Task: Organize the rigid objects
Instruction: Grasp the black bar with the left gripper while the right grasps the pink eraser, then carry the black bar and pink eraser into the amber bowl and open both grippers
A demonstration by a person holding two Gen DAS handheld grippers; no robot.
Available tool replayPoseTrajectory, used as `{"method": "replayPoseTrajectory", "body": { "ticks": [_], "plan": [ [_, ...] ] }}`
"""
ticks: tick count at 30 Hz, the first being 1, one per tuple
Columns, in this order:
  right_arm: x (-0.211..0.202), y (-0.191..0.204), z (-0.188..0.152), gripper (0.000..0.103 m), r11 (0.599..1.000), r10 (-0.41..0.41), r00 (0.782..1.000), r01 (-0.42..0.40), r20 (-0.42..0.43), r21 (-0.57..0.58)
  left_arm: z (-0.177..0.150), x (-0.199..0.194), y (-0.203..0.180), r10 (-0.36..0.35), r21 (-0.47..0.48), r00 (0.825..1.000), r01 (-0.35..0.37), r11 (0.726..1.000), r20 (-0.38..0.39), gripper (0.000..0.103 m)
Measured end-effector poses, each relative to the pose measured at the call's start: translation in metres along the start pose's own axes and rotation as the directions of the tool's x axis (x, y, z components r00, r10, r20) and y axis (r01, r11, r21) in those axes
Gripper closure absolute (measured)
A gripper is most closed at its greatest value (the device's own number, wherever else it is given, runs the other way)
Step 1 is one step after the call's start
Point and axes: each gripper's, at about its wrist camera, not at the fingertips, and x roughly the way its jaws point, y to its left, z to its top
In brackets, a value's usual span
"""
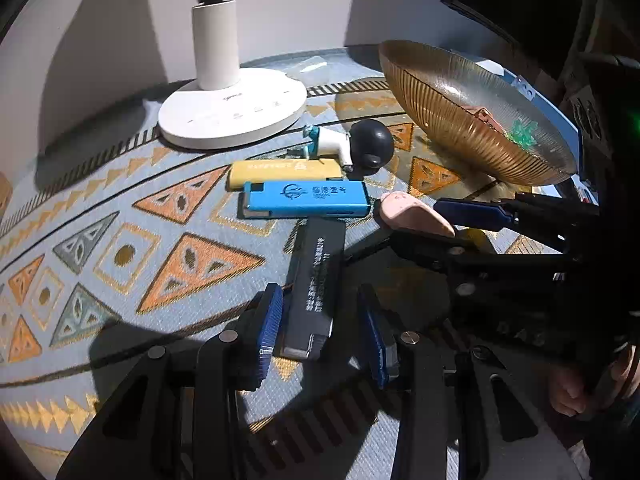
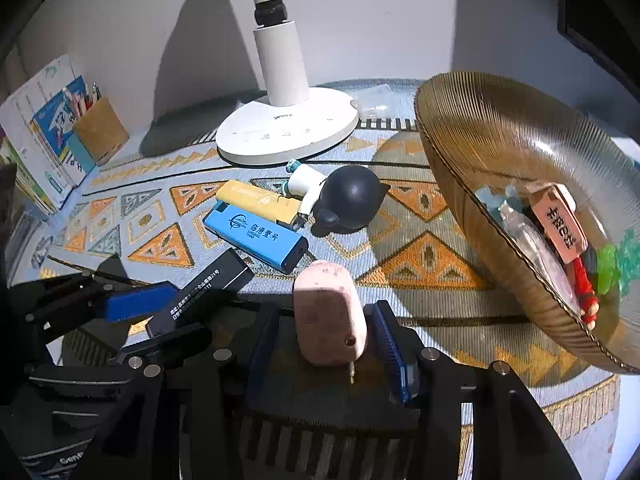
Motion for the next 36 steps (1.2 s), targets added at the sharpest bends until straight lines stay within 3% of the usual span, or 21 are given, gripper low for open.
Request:
{"method": "replayPoseTrajectory", "body": {
  "ticks": [4, 6, 11, 19, 24, 28, 33, 35, 36],
  "plan": [
    [0.001, 0.003, 0.000, 0.063, 0.999, -0.034, 0.999, 0.034, 0.010, -0.025, 0.002, 0.003, -0.004, 0.024, 0.013, 1.000, -0.024, 1.000, 0.005, 0.069],
    [0.000, 0.004, -0.001, 0.067, 0.998, -0.052, 0.999, 0.052, 0.012, -0.044, 0.002, 0.002, -0.003, 0.021, -0.003, 1.000, -0.021, 1.000, 0.013, 0.081],
    [-0.011, 0.002, -0.010, 0.067, 0.998, -0.025, 1.000, 0.026, 0.018, -0.054, -0.008, -0.006, 0.002, 0.001, -0.052, 1.000, 0.000, 0.999, 0.026, 0.081],
    [-0.060, -0.011, -0.059, 0.067, 0.999, -0.033, 0.999, 0.033, 0.038, -0.011, -0.050, -0.035, 0.013, -0.024, -0.156, 0.999, 0.031, 0.987, 0.046, 0.082],
    [-0.071, -0.020, -0.096, 0.067, 0.998, -0.039, 0.999, 0.038, 0.002, 0.041, -0.069, -0.045, 0.011, -0.026, -0.177, 0.999, 0.034, 0.984, 0.046, 0.082],
    [-0.077, -0.017, -0.103, 0.067, 0.998, -0.025, 1.000, 0.025, 0.010, 0.050, -0.074, -0.047, 0.002, -0.004, -0.159, 0.999, 0.012, 0.987, 0.047, 0.082],
    [-0.077, -0.015, -0.104, 0.067, 0.998, -0.036, 0.999, 0.035, 0.012, 0.058, -0.076, -0.047, -0.005, 0.033, -0.131, 0.998, -0.026, 0.991, 0.052, 0.080],
    [-0.078, -0.015, -0.105, 0.066, 0.998, -0.041, 0.999, 0.041, 0.014, 0.051, -0.077, -0.048, -0.004, 0.007, -0.141, 0.998, 0.001, 0.990, 0.055, 0.067],
    [-0.078, -0.014, -0.106, 0.065, 0.998, -0.045, 0.999, 0.045, 0.015, 0.046, -0.077, -0.048, -0.004, 0.002, -0.146, 0.998, 0.006, 0.989, 0.056, 0.067]
  ]
}}
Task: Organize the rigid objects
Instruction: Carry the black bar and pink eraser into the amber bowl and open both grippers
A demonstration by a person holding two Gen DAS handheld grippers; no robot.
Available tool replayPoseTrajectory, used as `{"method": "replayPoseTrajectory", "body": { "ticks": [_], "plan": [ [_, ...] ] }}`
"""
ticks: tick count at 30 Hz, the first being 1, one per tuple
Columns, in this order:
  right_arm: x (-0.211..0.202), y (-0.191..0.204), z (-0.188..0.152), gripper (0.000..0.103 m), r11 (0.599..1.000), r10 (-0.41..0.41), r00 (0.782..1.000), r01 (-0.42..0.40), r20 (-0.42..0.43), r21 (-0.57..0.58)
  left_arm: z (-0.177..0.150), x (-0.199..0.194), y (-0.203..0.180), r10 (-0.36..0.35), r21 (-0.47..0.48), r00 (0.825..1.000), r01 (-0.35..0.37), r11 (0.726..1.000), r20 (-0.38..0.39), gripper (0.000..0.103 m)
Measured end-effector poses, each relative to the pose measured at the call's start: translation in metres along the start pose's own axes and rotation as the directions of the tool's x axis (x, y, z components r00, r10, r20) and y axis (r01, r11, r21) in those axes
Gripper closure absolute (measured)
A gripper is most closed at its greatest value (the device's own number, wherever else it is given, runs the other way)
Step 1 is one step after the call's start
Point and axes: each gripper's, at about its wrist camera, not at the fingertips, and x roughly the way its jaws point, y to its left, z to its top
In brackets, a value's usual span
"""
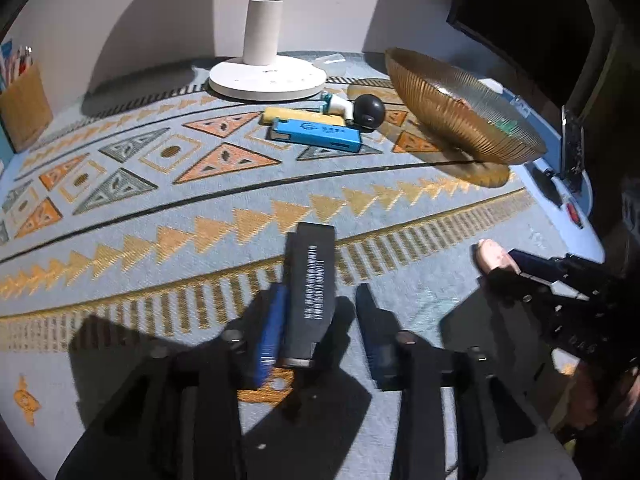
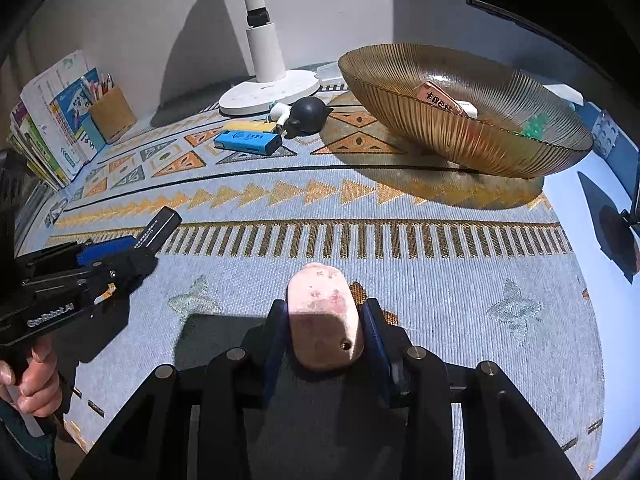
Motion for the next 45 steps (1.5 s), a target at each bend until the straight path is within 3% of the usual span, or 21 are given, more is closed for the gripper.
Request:
{"method": "replayPoseTrajectory", "body": {
  "ticks": [4, 7, 8, 9, 11, 13, 16, 19, 23, 26, 28, 32, 35, 39, 45],
  "plan": [
    [0.001, 0.007, -0.002, 0.065, 0.998, -0.056, 0.998, 0.056, 0.008, -0.036, -0.001, 0.002, -0.008, 0.039, 0.041, 0.999, -0.039, 0.998, 0.011, 0.067],
    [0.001, 0.024, -0.004, 0.066, 0.986, -0.132, 0.991, 0.135, 0.031, -0.101, -0.002, 0.003, -0.013, 0.079, 0.059, 0.997, -0.080, 0.995, 0.023, 0.082],
    [0.001, 0.025, -0.005, 0.066, 0.983, -0.145, 0.989, 0.149, 0.036, -0.108, -0.002, 0.003, -0.014, 0.077, 0.060, 0.997, -0.078, 0.995, 0.022, 0.082],
    [0.001, 0.028, -0.005, 0.067, 0.984, -0.136, 0.990, 0.139, 0.035, -0.113, -0.002, 0.002, -0.015, 0.070, 0.057, 0.997, -0.071, 0.996, 0.023, 0.082],
    [-0.003, 0.031, -0.006, 0.067, 0.996, -0.004, 1.000, 0.006, 0.025, -0.095, -0.001, 0.000, -0.019, 0.060, 0.061, 0.998, -0.062, 0.996, 0.033, 0.082],
    [-0.011, 0.037, -0.005, 0.067, 0.994, 0.065, 0.997, -0.061, 0.042, -0.090, 0.002, -0.006, -0.027, 0.059, 0.078, 0.997, -0.063, 0.995, 0.053, 0.082],
    [-0.037, 0.038, 0.008, 0.067, 0.990, 0.111, 0.988, -0.101, 0.105, -0.094, 0.018, -0.026, -0.040, 0.041, 0.102, 0.993, -0.053, 0.993, 0.108, 0.082],
    [-0.069, 0.029, 0.025, 0.067, 0.994, 0.087, 0.977, -0.070, 0.197, -0.090, 0.040, -0.046, -0.050, 0.010, 0.118, 0.985, -0.031, 0.993, 0.170, 0.082],
    [-0.119, -0.003, 0.058, 0.067, 0.998, -0.034, 0.938, 0.053, 0.345, -0.044, 0.082, -0.074, -0.069, -0.056, 0.147, 0.961, 0.017, 0.989, 0.270, 0.082],
    [-0.149, -0.038, 0.087, 0.067, 0.978, -0.203, 0.880, 0.203, 0.431, 0.046, 0.113, -0.086, -0.084, -0.101, 0.170, 0.935, 0.045, 0.984, 0.339, 0.082],
    [-0.156, -0.057, 0.103, 0.067, 0.964, -0.264, 0.857, 0.243, 0.442, 0.105, 0.133, -0.085, -0.093, -0.133, 0.188, 0.923, 0.068, 0.980, 0.361, 0.082],
    [-0.145, -0.114, 0.141, 0.067, 0.926, -0.368, 0.842, 0.291, 0.395, 0.242, 0.178, -0.054, -0.108, -0.154, 0.208, 0.923, 0.083, 0.975, 0.354, 0.082],
    [-0.119, -0.138, 0.161, 0.067, 0.908, -0.401, 0.857, 0.322, 0.325, 0.269, 0.204, -0.020, -0.113, -0.167, 0.199, 0.932, 0.106, 0.974, 0.321, 0.082],
    [-0.067, -0.169, 0.178, 0.067, 0.883, -0.445, 0.873, 0.390, 0.199, 0.262, 0.220, 0.028, -0.113, -0.179, 0.159, 0.944, 0.139, 0.978, 0.278, 0.082],
    [-0.015, -0.190, 0.172, 0.067, 0.871, -0.457, 0.886, 0.428, 0.080, 0.239, 0.213, 0.087, -0.123, -0.145, 0.171, 0.972, 0.114, 0.979, 0.184, 0.082]
  ]
}}
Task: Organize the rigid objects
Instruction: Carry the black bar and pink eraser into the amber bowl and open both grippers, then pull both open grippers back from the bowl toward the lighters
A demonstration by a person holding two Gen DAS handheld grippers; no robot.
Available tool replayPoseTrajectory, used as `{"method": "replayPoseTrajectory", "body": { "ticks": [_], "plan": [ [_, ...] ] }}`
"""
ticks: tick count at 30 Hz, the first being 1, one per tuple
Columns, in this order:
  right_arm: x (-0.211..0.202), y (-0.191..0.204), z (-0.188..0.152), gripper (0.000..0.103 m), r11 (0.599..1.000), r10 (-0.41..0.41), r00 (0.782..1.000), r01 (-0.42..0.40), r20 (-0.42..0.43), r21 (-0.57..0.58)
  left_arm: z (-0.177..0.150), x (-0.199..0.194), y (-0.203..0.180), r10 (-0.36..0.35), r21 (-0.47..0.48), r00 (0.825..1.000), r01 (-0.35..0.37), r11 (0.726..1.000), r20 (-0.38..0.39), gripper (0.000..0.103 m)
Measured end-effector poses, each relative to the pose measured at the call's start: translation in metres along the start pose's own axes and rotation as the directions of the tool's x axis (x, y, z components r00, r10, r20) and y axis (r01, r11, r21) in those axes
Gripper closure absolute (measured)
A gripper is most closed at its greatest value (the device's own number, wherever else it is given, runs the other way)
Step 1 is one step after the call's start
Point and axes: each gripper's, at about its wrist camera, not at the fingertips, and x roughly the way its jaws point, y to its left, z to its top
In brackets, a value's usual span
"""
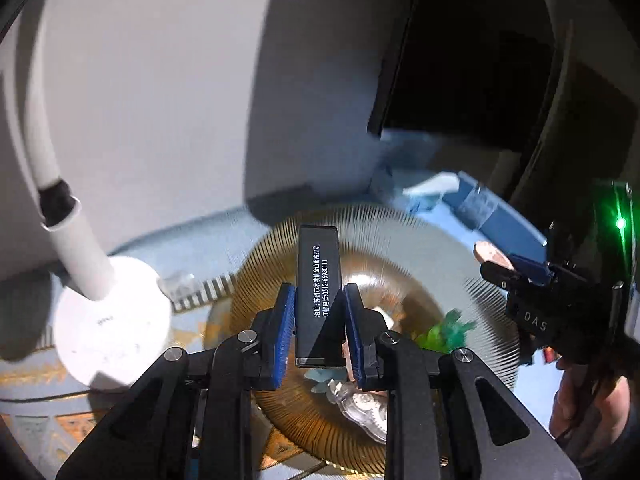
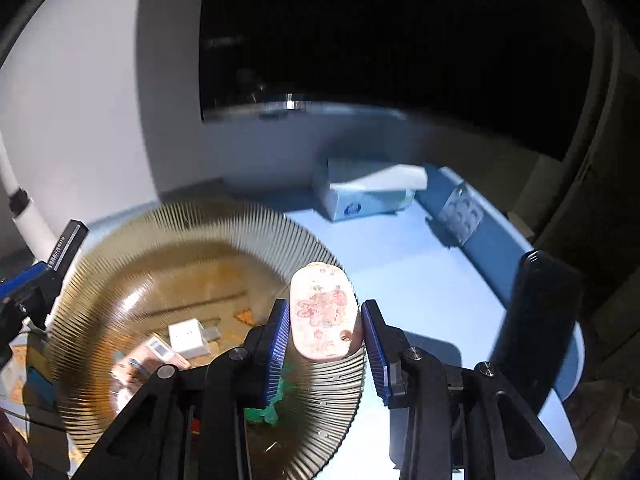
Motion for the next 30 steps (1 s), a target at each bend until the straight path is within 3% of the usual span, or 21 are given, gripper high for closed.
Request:
{"method": "replayPoseTrajectory", "body": {
  "ticks": [10, 11, 12, 13, 14, 16, 23, 30],
  "plan": [
    [0.027, 0.000, -0.004, 0.067, 1.000, 0.020, 0.999, -0.021, -0.040, -0.005, -0.008, 0.031, -0.009, -0.003, 0.018, 0.998, 0.004, 1.000, -0.069, 0.081],
    [0.028, -0.001, -0.002, 0.066, 1.000, 0.031, 0.999, -0.031, -0.038, 0.001, -0.008, 0.031, -0.009, -0.011, 0.015, 0.998, 0.012, 1.000, -0.066, 0.072],
    [0.027, -0.003, -0.001, 0.057, 0.999, 0.035, 0.999, -0.035, -0.034, 0.009, -0.007, 0.027, -0.009, -0.022, 0.011, 0.998, 0.022, 1.000, -0.056, 0.065],
    [0.021, -0.006, 0.000, 0.045, 0.999, 0.041, 0.999, -0.041, -0.019, 0.020, -0.006, 0.021, -0.009, -0.025, 0.007, 0.999, 0.025, 1.000, -0.037, 0.055],
    [0.014, -0.008, 0.002, 0.042, 0.998, 0.048, 0.999, -0.048, 0.010, 0.030, -0.003, 0.011, -0.009, -0.029, 0.006, 0.999, 0.029, 1.000, -0.014, 0.046],
    [-0.009, -0.015, 0.004, 0.042, 0.996, 0.075, 0.994, -0.079, 0.076, 0.051, 0.001, -0.009, -0.006, -0.035, -0.002, 0.999, 0.035, 0.999, 0.040, 0.039],
    [-0.080, -0.027, 0.004, 0.042, 0.986, 0.126, 0.971, -0.145, 0.205, 0.080, 0.005, -0.102, 0.023, -0.012, -0.081, 0.983, 0.027, 0.996, 0.182, 0.039],
    [-0.130, -0.011, -0.012, 0.041, 0.971, 0.213, 0.947, -0.233, 0.240, 0.058, -0.014, -0.183, 0.048, 0.064, -0.136, 0.965, -0.030, 0.990, 0.253, 0.039]
  ]
}}
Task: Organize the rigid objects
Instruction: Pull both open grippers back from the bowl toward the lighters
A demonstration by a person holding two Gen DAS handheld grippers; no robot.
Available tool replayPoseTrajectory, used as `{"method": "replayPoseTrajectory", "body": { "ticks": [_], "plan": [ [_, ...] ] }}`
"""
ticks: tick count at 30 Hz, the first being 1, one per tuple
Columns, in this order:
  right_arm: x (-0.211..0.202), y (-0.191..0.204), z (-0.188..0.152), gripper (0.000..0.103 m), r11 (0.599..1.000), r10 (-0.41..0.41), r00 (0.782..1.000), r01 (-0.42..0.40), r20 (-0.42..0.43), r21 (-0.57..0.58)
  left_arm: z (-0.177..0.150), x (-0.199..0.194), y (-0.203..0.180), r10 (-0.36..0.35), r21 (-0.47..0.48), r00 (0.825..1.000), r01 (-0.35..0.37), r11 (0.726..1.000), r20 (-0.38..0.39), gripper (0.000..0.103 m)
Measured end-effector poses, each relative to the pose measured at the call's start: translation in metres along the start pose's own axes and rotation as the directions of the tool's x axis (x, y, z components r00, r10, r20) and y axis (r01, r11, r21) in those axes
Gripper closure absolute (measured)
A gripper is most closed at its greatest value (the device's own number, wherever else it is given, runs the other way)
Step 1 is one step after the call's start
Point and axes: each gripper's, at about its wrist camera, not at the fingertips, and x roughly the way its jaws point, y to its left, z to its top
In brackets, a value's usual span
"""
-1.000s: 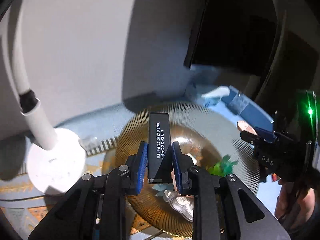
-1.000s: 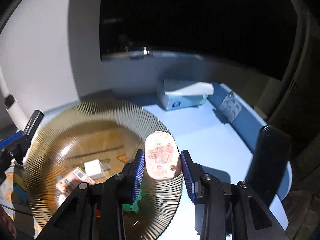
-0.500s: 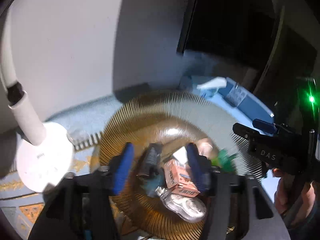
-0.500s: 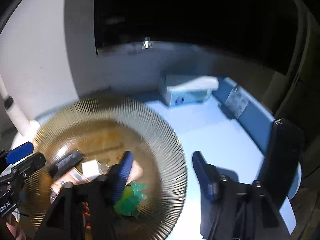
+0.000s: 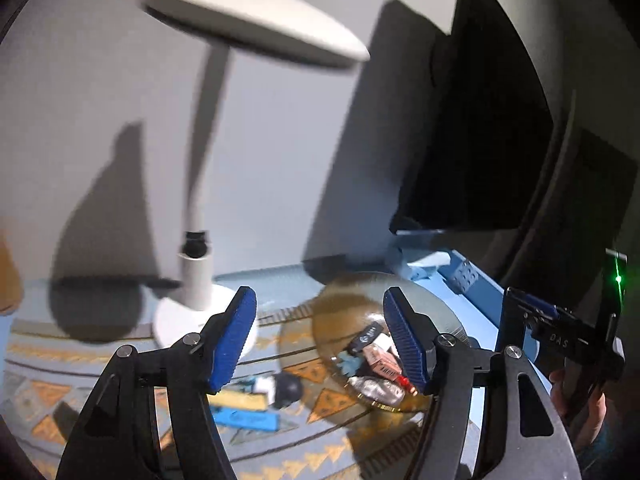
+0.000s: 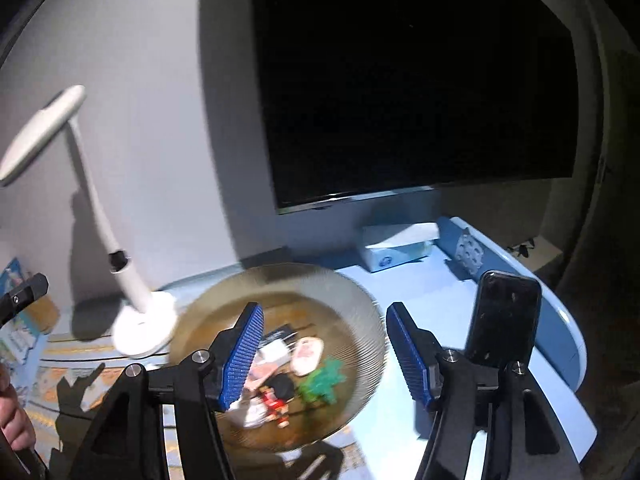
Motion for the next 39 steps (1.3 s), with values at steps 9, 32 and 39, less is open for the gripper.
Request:
{"method": "replayPoseTrajectory", "body": {
  "ticks": [9, 32, 39],
  "plan": [
    [-0.029, 0.059, -0.031, 0.035, 0.988, 0.131, 0.990, -0.135, -0.046, -0.073, -0.022, -0.044, 0.031, 0.073, -0.025, 0.997, -0.074, 0.997, -0.031, 0.039],
    [0.032, 0.097, -0.133, 0.034, 0.967, 0.246, 0.907, -0.252, -0.342, 0.027, -0.143, 0.088, 0.045, 0.232, 0.002, 0.889, -0.251, 0.968, -0.394, 0.029],
    [0.045, 0.092, -0.143, 0.034, 0.962, 0.267, 0.895, -0.269, -0.358, 0.046, -0.147, 0.108, 0.032, 0.265, 0.029, 0.882, -0.276, 0.961, -0.389, 0.029]
  ]
}}
